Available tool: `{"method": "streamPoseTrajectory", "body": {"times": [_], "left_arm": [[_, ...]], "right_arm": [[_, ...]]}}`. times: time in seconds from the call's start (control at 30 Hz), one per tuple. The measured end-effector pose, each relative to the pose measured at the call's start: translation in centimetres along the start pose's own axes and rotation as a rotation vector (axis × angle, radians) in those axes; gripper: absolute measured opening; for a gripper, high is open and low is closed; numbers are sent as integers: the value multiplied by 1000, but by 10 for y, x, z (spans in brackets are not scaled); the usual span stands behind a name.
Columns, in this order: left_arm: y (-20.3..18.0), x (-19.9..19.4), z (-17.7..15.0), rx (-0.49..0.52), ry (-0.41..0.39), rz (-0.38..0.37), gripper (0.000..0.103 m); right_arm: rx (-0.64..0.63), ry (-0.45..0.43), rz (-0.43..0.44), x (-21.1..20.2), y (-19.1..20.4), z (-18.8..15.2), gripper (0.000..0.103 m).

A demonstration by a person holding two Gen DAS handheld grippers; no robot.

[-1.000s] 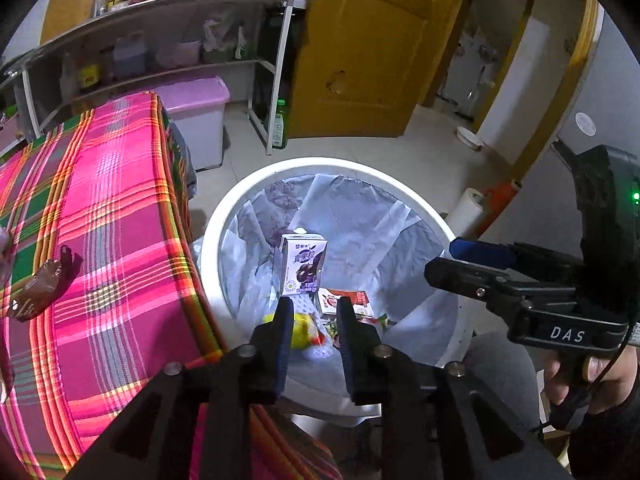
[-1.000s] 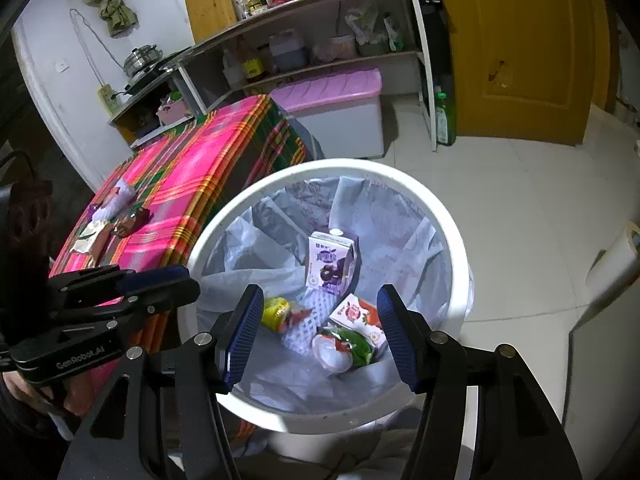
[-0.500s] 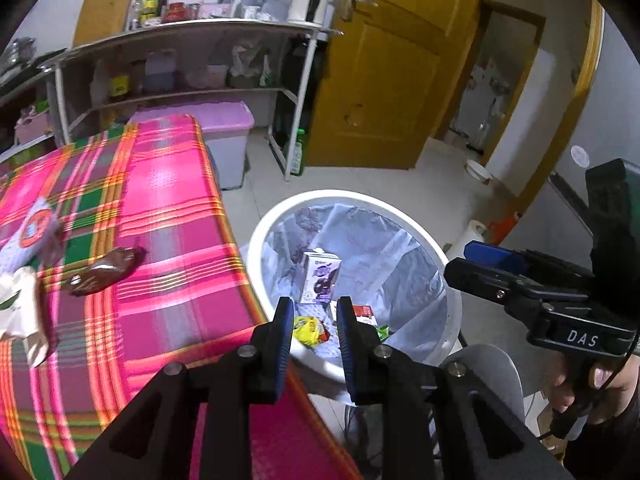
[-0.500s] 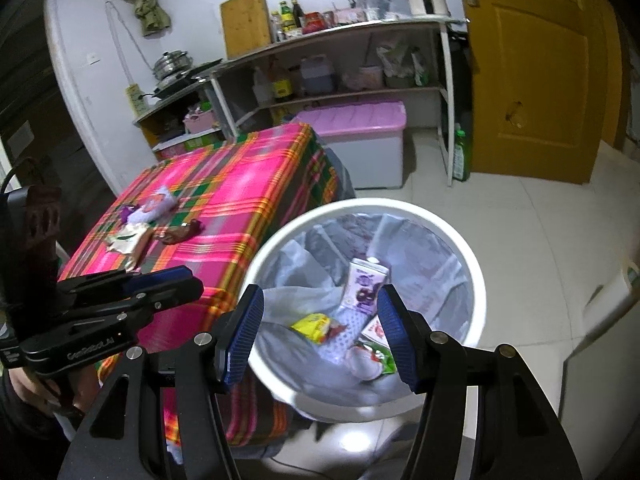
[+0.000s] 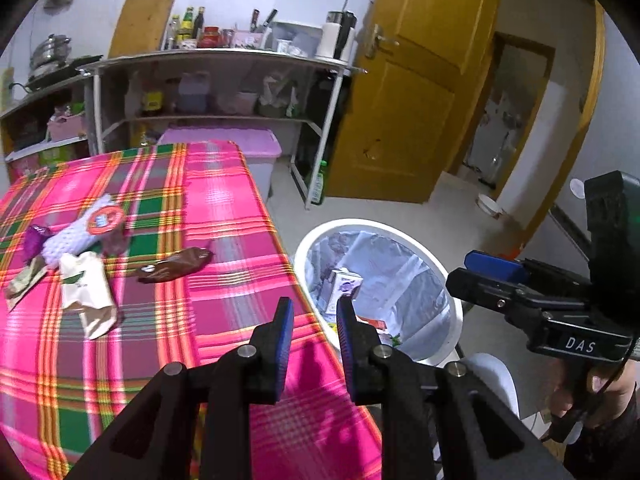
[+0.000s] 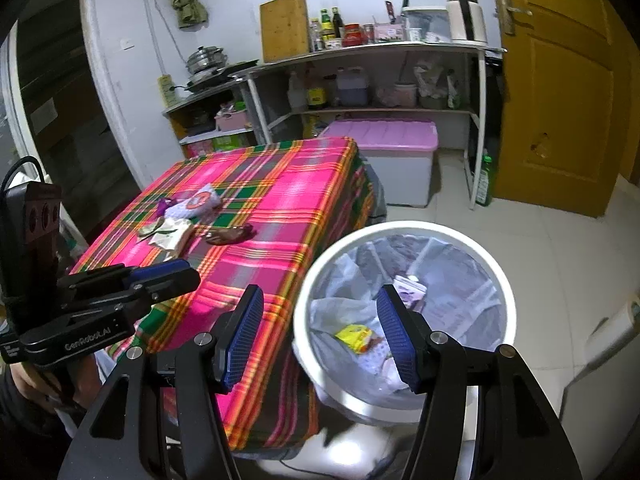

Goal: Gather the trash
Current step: 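Move both tools back over the table toward the wrappers, then grasp the white paper wrapper with the left tool while the right tool grasps the brown chocolate wrapper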

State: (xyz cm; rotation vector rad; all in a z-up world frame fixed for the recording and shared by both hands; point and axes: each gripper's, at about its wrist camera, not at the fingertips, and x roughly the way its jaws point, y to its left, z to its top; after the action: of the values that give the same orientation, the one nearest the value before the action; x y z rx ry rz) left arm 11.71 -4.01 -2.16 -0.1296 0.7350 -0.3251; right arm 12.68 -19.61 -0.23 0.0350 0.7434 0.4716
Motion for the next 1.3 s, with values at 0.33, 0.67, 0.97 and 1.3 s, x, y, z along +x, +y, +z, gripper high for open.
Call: {"method": "streamPoseTrajectory", "body": {"times": [0.33,0.67,0.97,1.3], "left_arm": [[26,-31,-12,-52,-56,75,22],[70,-51,-24,-140,-80,181,22],[106,-51,-30,-209,-65,244,27],[131,-32,-22,-262,-50,262,38]], "right_arm": [[-45,6,51,6,23,1,60],[-71,36,105,23,43,-1,60],[-104,51,129,38,56,4,60],[-127,77,136,59,62,8,60]]}}
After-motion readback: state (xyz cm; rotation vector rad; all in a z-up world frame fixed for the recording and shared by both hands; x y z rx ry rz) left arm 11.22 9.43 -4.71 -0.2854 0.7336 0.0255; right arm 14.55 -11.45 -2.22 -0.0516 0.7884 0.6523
